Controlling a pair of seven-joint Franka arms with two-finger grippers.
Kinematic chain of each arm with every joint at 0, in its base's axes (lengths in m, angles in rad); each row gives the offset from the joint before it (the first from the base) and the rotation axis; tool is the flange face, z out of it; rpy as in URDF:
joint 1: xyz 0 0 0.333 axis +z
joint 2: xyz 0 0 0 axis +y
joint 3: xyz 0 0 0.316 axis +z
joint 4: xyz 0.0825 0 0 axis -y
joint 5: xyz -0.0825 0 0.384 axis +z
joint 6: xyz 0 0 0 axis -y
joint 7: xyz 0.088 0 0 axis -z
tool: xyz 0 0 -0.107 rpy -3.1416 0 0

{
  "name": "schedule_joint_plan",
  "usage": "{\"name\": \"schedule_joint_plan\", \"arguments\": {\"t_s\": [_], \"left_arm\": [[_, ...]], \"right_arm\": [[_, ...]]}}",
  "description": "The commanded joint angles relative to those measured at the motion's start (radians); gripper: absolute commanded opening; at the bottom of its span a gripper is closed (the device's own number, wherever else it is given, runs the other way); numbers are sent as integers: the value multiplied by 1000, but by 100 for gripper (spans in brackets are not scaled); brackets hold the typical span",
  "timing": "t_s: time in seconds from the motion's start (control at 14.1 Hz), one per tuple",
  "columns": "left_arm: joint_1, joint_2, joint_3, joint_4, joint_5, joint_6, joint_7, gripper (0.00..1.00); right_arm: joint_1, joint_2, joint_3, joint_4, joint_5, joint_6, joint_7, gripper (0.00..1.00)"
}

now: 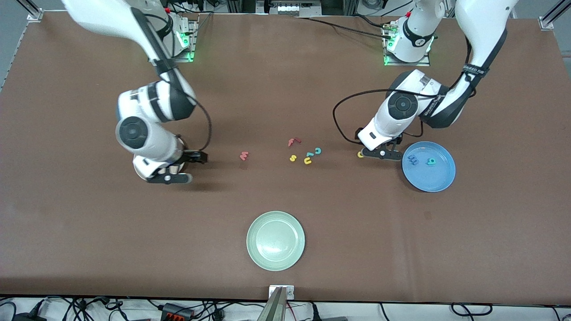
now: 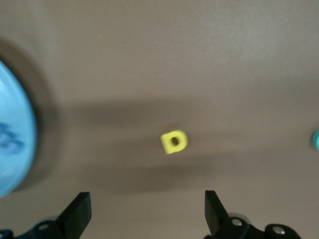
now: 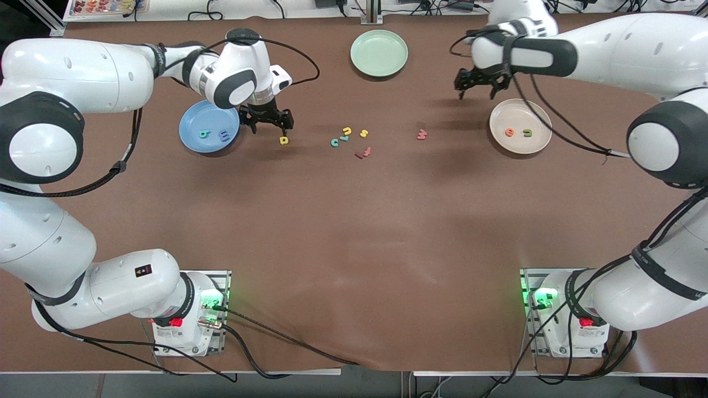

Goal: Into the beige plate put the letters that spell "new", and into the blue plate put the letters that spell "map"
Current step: 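Grasp the pink w with the right gripper while the left gripper grasps yellow d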

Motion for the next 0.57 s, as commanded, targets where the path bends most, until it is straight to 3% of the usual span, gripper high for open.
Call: {"name": "schedule_joint_plan", "arguments": {"t_s": [0.0, 0.14, 0.35, 0.5], "left_arm": [[8, 71, 1, 0, 6, 85, -77, 100], [9, 95, 9, -6, 38, 145, -77, 100], [9, 112, 18, -16, 175, 153, -83, 99], [17, 135, 19, -11, 236, 163, -83, 79]], "right_arm": [[83, 79, -7, 34, 12, 56, 199, 100], [134, 123, -7, 36, 12, 128, 370, 100], [197, 169, -7, 33, 20, 185, 489, 100], [212, 188, -7, 31, 18, 228, 557, 100]]}}
